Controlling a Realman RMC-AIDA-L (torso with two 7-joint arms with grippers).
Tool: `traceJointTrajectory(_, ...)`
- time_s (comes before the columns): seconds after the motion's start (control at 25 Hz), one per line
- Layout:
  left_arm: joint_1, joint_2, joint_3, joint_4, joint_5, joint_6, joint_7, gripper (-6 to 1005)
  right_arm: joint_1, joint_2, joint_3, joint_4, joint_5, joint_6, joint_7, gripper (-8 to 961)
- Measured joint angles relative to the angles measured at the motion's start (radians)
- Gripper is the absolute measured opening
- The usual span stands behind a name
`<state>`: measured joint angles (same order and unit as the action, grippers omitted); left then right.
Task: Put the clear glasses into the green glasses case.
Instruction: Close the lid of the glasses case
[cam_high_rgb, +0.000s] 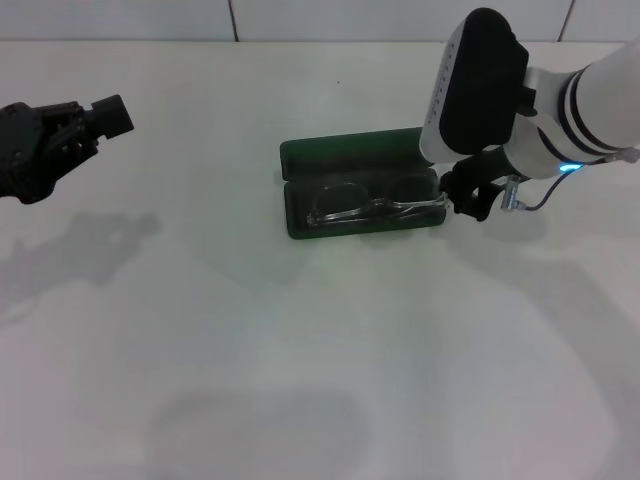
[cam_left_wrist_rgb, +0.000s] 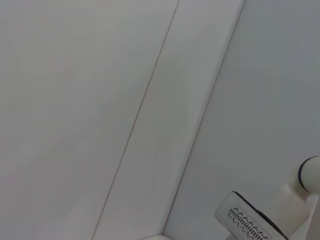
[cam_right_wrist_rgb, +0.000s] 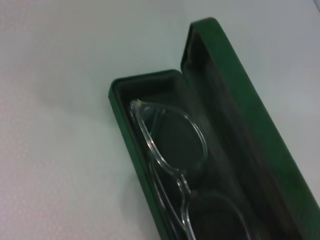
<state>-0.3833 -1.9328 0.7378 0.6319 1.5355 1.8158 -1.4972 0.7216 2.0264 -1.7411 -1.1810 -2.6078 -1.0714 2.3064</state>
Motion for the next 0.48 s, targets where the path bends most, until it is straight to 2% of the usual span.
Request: traceJointTrajectory(0.48,0.003,-0.001,0.002,0.0,0.0,-0.001,0.0,48,0.003,0.001,0.002,-0.04,-0.055,-0.065,0.068,9)
